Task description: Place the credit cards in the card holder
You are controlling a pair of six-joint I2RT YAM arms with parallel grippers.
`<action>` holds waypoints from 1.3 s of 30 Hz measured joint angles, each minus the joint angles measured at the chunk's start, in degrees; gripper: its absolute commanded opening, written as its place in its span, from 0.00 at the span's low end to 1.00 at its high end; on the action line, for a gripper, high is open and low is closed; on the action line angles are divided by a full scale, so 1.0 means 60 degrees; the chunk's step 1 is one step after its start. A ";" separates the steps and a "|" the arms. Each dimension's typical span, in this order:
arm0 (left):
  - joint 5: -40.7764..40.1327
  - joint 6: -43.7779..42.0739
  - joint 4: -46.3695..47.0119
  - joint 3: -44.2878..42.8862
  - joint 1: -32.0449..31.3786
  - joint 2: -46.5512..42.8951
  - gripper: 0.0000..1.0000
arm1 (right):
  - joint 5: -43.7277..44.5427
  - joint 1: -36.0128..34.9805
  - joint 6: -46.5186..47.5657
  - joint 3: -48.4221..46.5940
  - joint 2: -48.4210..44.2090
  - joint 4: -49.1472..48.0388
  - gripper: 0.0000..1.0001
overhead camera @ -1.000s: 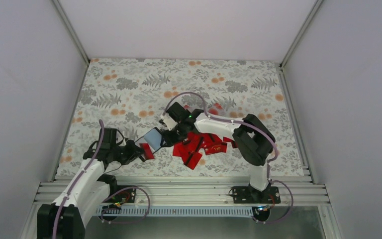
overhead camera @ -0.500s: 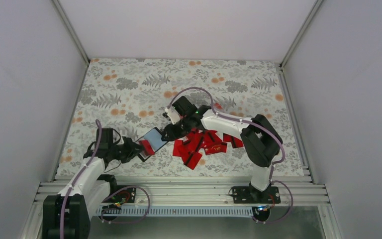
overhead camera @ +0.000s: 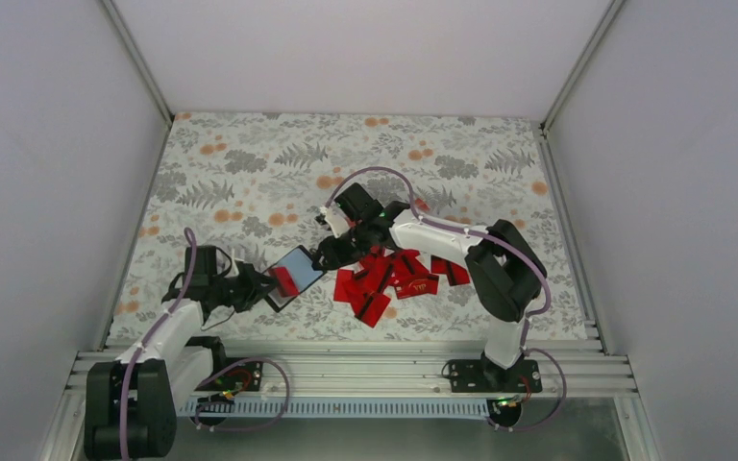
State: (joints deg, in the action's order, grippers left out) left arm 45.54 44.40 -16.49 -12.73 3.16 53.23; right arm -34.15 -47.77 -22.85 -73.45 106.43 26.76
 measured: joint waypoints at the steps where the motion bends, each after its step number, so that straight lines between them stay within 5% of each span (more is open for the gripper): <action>1: 0.0004 0.0000 0.0080 0.0000 0.0000 0.0076 0.02 | -0.0011 0.0011 -0.0004 0.0000 0.0000 0.0000 0.34; 39: -0.0193 0.0251 0.2200 0.0357 0.0018 0.0984 0.02 | -0.0361 0.0171 0.0044 -0.0317 0.0328 0.0040 0.34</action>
State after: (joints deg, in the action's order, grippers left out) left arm 44.38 45.91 -3.29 -10.59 3.27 59.13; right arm -36.32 -46.74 -22.59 -75.35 108.40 27.00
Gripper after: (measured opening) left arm 0.028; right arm 0.344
